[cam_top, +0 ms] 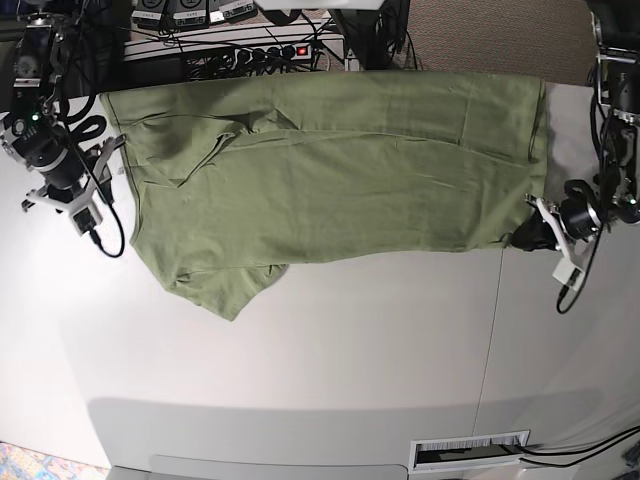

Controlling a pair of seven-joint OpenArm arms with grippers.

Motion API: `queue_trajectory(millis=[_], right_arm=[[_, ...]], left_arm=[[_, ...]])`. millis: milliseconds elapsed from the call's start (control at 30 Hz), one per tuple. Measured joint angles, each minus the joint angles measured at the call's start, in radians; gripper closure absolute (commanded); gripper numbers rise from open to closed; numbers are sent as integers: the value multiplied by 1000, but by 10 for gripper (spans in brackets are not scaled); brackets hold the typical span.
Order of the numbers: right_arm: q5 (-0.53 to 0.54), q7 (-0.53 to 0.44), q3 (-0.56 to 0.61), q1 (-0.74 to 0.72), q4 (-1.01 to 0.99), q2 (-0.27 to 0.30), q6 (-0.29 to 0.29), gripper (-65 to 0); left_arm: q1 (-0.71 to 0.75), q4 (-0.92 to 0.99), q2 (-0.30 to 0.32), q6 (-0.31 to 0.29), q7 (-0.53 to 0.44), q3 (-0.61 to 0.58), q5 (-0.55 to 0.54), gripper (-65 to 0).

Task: Fold the T-shirt properly
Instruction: 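Grasp the hem corners with both grippers, then lift the hem and fold it over toward the collar with both grippers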

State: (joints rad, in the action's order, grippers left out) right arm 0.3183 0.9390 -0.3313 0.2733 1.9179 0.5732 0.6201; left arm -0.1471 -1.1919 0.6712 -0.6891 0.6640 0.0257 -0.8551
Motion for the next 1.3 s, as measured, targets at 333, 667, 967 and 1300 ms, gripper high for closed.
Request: queue_trajectory(millis=[333, 667, 967, 1300], right_arm=[[43, -27, 0, -145, -142, -5, 2, -161], [26, -39, 222, -366, -334, -13, 7, -235], [-4, -92, 469, -670, -617, -19, 6, -235], [-46, -206, 655, -868, -925, -67, 6, -236]], left_arm=[[34, -285, 22, -4, 174, -2, -140, 0], [198, -378, 23, -4, 162, -4, -133, 0], [219, -379, 24, -4, 137, -4, -116, 0], [219, -379, 24, -4, 148, -4, -122, 0]])
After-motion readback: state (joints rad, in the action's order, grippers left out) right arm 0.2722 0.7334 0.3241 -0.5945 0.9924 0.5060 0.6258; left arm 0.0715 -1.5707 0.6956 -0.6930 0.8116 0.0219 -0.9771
